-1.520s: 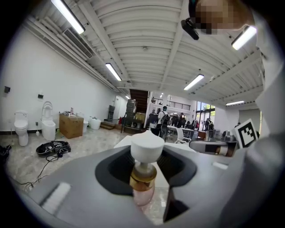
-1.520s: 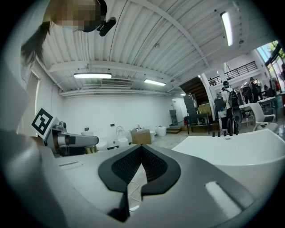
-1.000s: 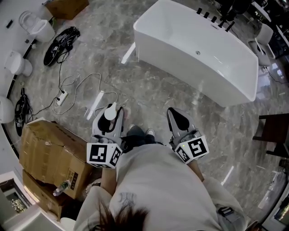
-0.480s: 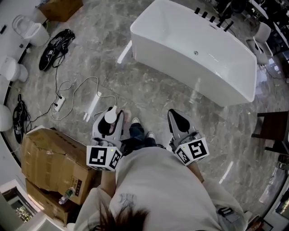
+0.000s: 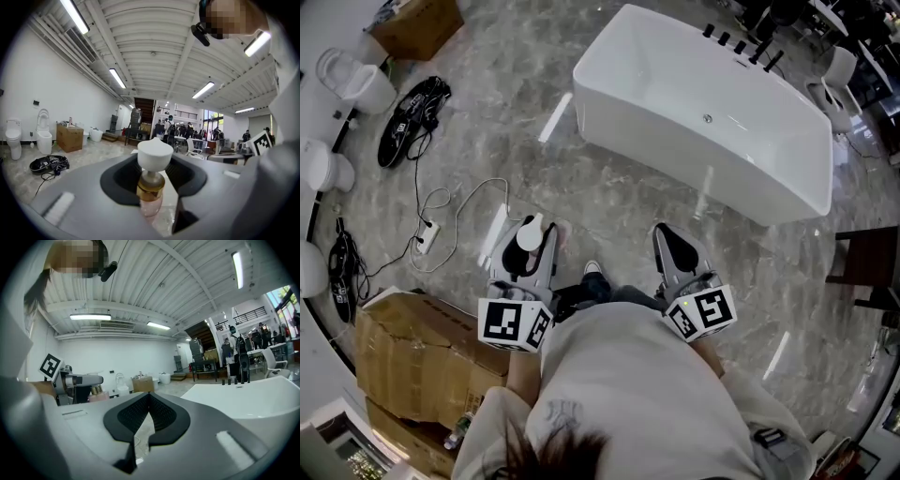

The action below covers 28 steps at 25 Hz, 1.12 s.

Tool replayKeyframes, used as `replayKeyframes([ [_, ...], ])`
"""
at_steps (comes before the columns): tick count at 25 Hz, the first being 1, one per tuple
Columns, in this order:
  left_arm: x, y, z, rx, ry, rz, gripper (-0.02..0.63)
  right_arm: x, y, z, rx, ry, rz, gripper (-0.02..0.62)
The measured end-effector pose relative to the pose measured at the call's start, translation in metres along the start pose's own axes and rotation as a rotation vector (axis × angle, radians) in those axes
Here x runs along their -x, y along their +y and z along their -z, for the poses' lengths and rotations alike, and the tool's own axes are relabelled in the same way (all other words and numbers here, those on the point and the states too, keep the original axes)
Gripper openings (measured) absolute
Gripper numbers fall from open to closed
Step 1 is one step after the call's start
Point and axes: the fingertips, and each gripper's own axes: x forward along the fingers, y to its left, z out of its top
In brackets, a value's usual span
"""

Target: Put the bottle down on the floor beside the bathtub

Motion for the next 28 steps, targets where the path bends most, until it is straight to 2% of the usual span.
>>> replayKeyframes([
  [4,-0.016,0.027,-0.004,-0.010,0.014,0.015,0.202,-0.027,0.006,0.001,-0.013,0.015,0.015,-0.002],
  [8,-0.026,0.053,-0.002,0.015,0.023,0.006,0.202,-0.047,0.010,0.003,-0.018,0.031,0.024,-0.002],
  [14,-0.033,0.063,0.001,0.032,0.037,-0.007,0.202,-0.057,0.001,0.005,-0.023,0.052,0.043,-0.002],
  [21,-0.056,0.073,0.007,0.053,0.057,-0.046,0.202,-0.083,-0.019,0.007,-0.036,0.077,0.015,-0.002],
  [28,-0.102,0.085,-0.001,0.056,0.057,-0.086,0.202,-0.127,-0.059,-0.004,-0.031,0.079,-0.022,-0.002],
])
